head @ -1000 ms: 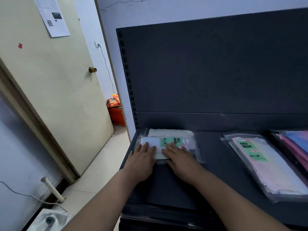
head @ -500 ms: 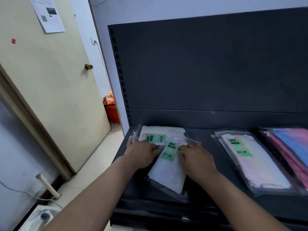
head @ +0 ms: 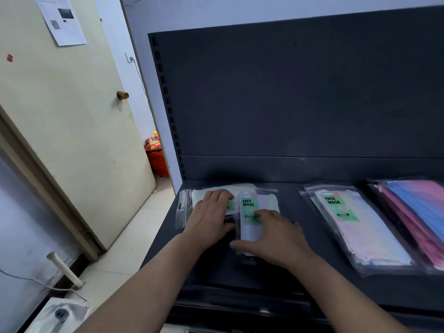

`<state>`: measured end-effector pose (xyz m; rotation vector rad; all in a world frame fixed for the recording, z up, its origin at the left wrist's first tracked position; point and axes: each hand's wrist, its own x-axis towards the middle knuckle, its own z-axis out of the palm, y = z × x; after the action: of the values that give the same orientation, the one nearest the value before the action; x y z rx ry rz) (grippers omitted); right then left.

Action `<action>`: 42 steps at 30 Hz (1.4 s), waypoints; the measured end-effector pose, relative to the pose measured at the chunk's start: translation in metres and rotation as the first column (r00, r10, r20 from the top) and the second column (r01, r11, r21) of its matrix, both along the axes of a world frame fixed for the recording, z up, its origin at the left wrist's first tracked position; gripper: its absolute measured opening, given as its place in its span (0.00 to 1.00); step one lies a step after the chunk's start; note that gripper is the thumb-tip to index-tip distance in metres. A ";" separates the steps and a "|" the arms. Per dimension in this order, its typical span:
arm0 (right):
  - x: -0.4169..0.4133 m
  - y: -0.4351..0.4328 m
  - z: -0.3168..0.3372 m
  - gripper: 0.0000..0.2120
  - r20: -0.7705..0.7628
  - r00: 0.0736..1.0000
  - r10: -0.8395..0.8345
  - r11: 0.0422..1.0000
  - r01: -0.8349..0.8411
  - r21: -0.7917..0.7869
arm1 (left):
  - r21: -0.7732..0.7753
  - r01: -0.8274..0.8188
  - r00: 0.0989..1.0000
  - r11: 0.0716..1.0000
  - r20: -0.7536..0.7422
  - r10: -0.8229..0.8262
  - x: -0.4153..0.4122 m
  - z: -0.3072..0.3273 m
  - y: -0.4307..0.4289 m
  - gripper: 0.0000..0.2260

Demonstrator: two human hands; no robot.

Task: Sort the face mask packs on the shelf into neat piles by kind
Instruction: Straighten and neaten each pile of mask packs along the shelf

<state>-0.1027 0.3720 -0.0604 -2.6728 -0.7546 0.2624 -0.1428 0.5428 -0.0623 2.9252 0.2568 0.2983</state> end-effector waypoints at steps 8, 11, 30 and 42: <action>0.004 0.026 0.007 0.40 0.140 0.987 -0.075 0.973 0.103 -0.207 | 0.235 -0.186 0.916 0.954 -0.310 0.255 -0.001 0.003 0.026 0.19; 0.011 0.013 0.005 0.41 0.143 0.987 -0.075 0.961 0.110 -0.252 | 0.106 -0.128 0.932 0.986 -0.329 0.156 0.003 -0.003 0.031 0.23; 0.018 0.022 -0.012 0.28 0.080 0.907 0.413 0.908 -0.404 -0.108 | -0.280 -0.152 0.959 0.948 0.190 0.210 -0.029 0.024 0.038 0.16; 0.028 0.022 -0.028 0.28 0.064 0.989 0.135 0.984 -0.126 -0.123 | 0.101 0.059 0.939 0.993 -0.343 -0.021 -0.005 -0.010 0.020 0.24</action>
<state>-0.0747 0.3943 -0.0882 -2.7607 -0.9671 0.2517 -0.1479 0.5624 -0.0727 3.0735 0.2351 -0.2144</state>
